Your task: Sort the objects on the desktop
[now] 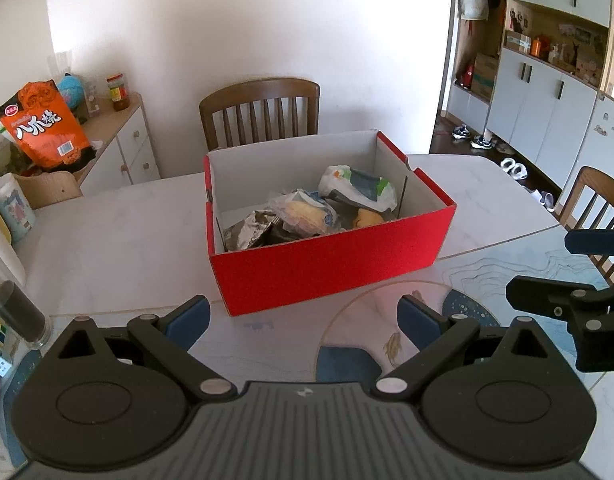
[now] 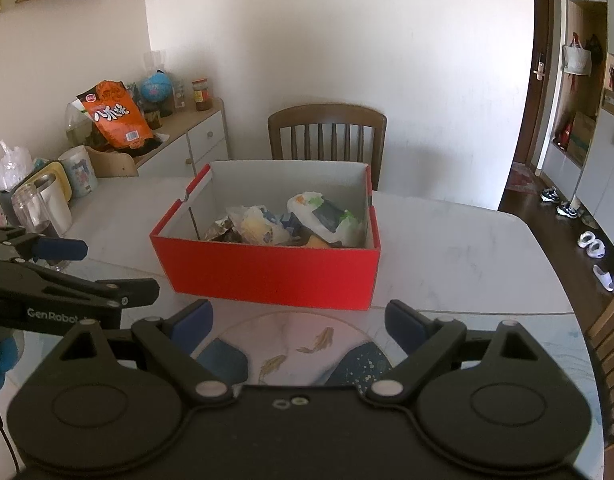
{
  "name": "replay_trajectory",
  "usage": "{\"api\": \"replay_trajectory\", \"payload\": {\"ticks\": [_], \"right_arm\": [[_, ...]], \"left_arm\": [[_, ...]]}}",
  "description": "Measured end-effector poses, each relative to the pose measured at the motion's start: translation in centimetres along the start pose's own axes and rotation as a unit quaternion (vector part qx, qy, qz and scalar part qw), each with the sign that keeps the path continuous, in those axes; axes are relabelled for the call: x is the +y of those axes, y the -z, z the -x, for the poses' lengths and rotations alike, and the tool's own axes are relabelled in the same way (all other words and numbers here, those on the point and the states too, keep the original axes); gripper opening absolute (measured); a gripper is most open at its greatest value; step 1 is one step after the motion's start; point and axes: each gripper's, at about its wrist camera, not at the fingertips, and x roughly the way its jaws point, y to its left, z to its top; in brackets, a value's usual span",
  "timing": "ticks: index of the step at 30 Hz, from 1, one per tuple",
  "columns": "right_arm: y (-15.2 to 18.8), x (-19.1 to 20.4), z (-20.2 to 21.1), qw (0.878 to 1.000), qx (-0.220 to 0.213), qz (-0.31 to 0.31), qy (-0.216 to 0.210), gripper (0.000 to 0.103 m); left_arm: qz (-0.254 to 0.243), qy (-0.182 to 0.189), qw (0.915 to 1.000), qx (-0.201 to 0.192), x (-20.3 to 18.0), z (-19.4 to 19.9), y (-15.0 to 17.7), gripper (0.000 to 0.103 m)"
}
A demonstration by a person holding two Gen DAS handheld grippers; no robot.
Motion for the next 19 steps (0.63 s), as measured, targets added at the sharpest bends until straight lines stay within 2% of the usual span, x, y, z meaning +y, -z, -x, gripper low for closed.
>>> {"api": "replay_trajectory", "payload": {"ticks": [10, 19], "right_arm": [[0.2, -0.1, 0.1, 1.000, 0.001, -0.005, 0.004, 0.093], [0.8, -0.5, 0.0, 1.000, 0.010, -0.009, 0.005, 0.093]], "left_arm": [[-0.001, -0.003, 1.0000, -0.007, 0.0, 0.2, 0.1, 0.100], [-0.005, 0.017, 0.9998, 0.004, -0.3, 0.2, 1.1, 0.100]]}}
